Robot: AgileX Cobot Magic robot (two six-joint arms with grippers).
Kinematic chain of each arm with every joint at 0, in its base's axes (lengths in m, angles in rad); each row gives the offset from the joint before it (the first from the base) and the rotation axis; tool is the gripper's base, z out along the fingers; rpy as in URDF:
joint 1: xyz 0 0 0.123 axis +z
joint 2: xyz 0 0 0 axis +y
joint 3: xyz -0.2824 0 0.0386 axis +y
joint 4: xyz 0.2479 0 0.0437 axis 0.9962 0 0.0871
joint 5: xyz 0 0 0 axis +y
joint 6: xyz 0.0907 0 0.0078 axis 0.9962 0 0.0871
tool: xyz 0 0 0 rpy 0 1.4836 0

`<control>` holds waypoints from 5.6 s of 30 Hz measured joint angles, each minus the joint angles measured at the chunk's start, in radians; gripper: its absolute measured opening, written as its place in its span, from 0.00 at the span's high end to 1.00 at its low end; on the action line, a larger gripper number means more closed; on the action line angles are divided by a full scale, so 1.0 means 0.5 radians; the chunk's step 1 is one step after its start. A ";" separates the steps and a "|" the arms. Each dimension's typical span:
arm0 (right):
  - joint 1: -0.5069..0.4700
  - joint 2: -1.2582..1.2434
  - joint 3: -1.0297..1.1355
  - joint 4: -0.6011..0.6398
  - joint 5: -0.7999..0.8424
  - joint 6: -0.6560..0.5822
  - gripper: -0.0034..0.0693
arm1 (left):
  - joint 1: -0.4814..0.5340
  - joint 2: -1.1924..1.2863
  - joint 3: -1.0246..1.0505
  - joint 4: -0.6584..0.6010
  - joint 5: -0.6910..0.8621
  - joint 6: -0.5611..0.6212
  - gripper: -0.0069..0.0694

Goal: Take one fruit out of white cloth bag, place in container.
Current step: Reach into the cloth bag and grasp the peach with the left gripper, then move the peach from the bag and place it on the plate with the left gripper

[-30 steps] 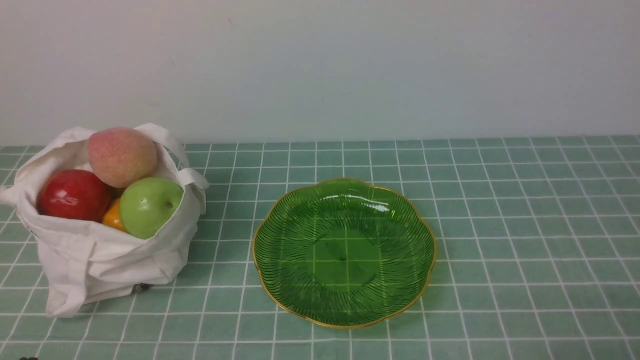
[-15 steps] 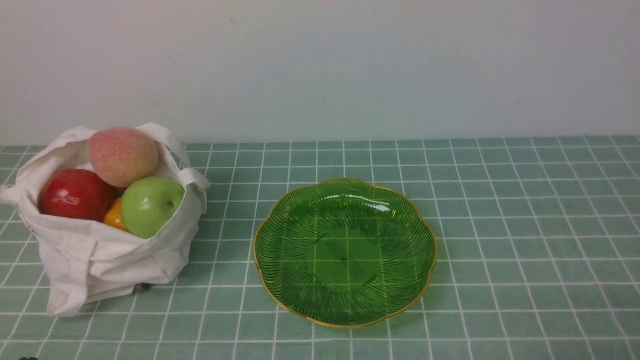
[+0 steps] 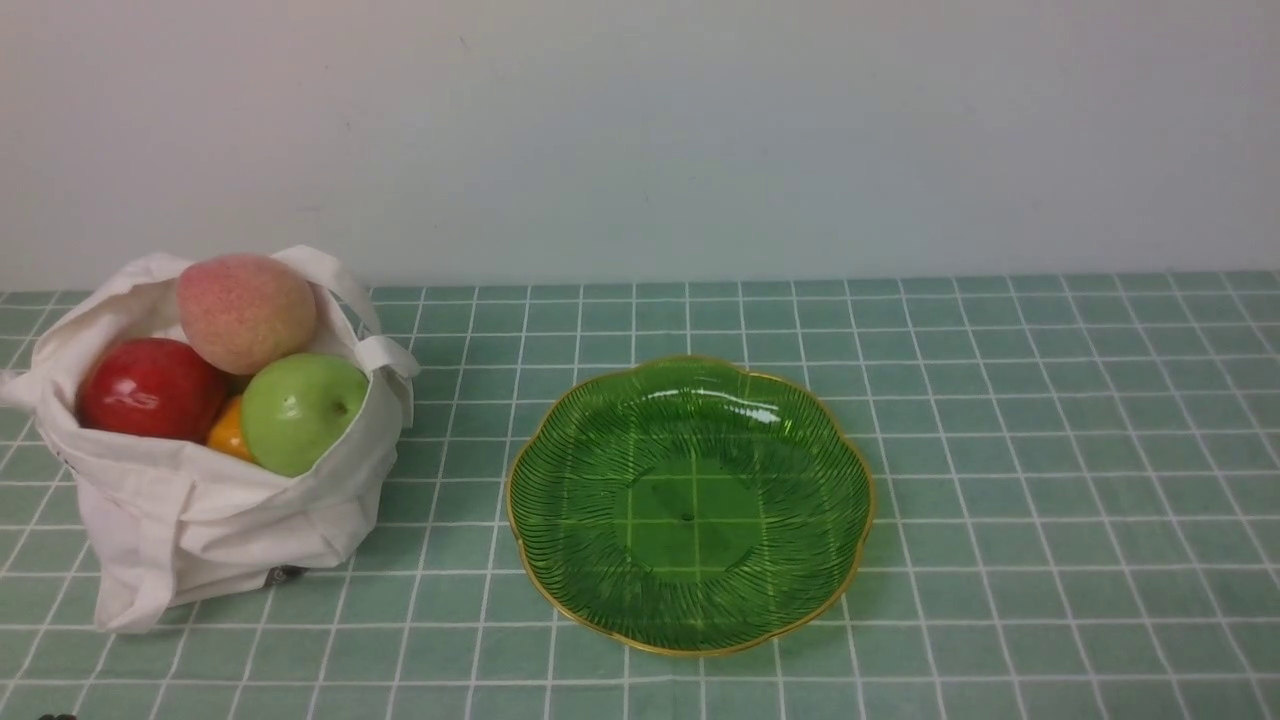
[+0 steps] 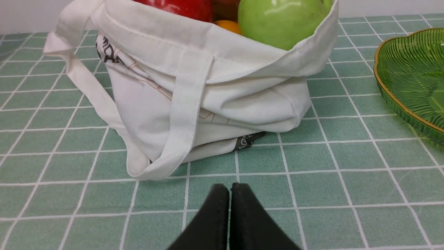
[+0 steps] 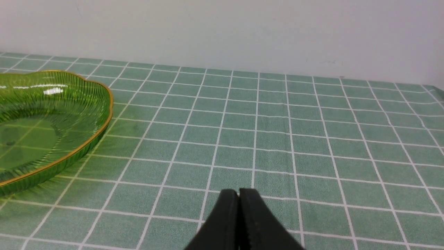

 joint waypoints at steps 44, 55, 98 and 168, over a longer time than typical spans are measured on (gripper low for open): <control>0.000 0.000 0.000 0.000 0.000 0.000 0.97 | 0.000 2.171 -1.944 -0.513 0.539 0.496 0.92; 0.000 0.000 0.000 0.000 0.000 0.000 0.97 | 0.000 2.708 -2.293 -0.003 0.387 0.068 0.65; 0.000 0.000 0.000 0.000 0.000 0.000 0.97 | -0.081 3.261 -2.735 0.180 0.712 -0.219 0.05; 0.000 0.000 0.000 0.000 0.000 0.000 0.97 | -1.043 3.612 -2.751 -0.326 0.807 -0.014 0.14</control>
